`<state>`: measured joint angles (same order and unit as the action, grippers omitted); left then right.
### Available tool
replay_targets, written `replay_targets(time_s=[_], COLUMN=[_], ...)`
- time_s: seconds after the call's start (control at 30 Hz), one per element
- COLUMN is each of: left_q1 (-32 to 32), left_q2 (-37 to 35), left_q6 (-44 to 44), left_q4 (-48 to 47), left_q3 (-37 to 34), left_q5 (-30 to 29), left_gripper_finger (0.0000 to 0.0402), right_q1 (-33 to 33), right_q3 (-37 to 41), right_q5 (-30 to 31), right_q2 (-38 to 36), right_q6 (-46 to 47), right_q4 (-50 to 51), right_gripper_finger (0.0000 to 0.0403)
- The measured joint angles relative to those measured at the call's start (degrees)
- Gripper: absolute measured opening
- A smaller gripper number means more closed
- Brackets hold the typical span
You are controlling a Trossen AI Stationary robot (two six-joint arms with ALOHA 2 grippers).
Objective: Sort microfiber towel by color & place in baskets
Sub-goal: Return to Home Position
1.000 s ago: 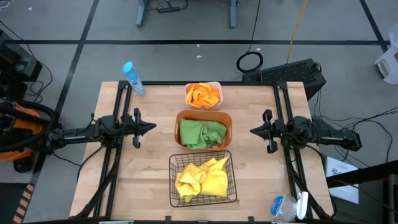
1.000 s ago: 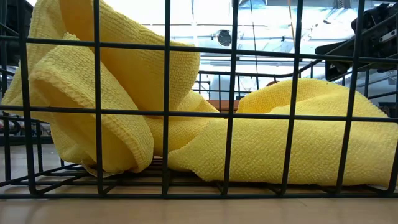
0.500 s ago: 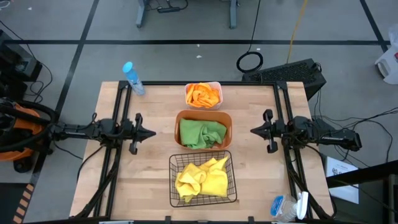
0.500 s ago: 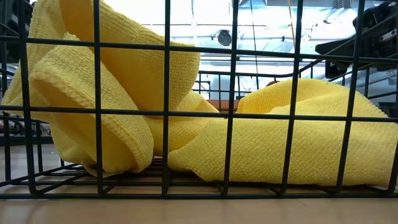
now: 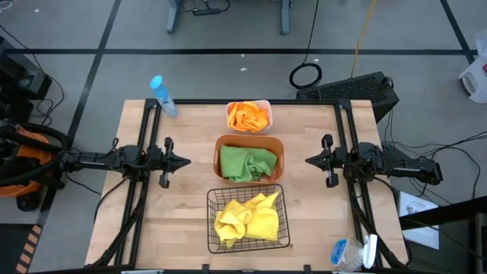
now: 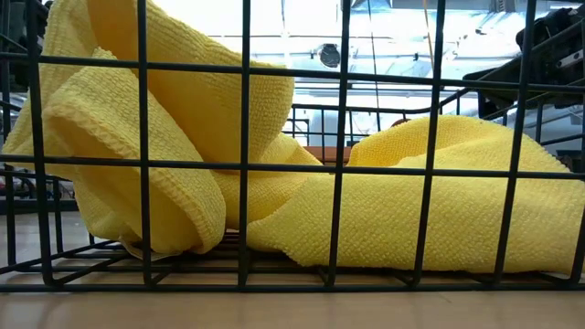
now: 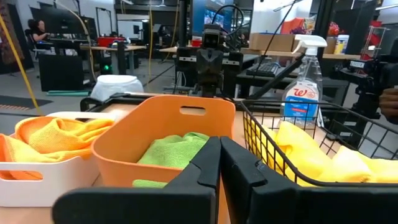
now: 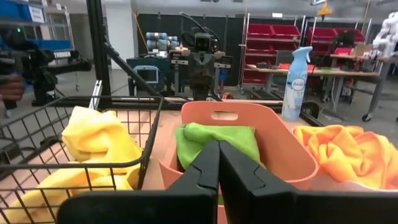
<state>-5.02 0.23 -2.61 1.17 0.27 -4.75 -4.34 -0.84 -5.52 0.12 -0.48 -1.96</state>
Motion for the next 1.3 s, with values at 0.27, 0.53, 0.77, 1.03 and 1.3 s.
replay_targets(time_s=[0.27,0.53,0.77,1.03,1.3], left_q1=[0.0,0.0,0.0,0.0,0.0], left_q2=[0.0,0.0,0.0,0.0,0.0], left_q6=[0.02,0.02,0.02,0.04,0.04], left_q4=[0.63,0.87,1.03,1.1,1.31], left_q3=[0.0,0.0,0.0,0.0,0.0], left_q5=[-0.04,-0.04,-0.06,-0.07,-0.06], left_gripper_finger=[0.0016,0.0017,0.0018,0.0018,0.0018], right_q1=[-0.02,-0.02,-0.02,-0.02,-0.02], right_q3=[0.0,0.0,0.0,0.0,0.0], right_q5=[-0.05,-0.21,-0.24,-0.26,-0.27], right_q2=[0.11,0.11,0.11,0.11,0.11], right_q6=[1.14,1.41,1.37,1.35,1.35], right_q4=[0.08,0.07,0.07,0.07,0.08], right_gripper_finger=[0.0,0.0,0.0,0.0,0.0])
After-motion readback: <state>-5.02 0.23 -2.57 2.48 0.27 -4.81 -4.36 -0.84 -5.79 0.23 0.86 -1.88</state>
